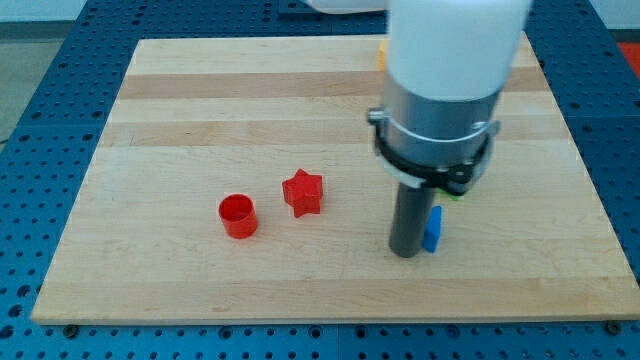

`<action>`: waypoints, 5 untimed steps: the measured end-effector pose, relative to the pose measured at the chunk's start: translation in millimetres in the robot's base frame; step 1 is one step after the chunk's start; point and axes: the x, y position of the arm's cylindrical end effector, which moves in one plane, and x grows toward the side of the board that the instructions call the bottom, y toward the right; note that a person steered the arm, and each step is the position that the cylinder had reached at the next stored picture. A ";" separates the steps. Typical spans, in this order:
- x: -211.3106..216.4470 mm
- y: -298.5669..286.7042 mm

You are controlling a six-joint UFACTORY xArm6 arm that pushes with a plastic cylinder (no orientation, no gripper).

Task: Slide the blue triangle closer to the green star

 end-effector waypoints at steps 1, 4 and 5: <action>-0.9 0.2; -19.0 8.4; -26.7 11.0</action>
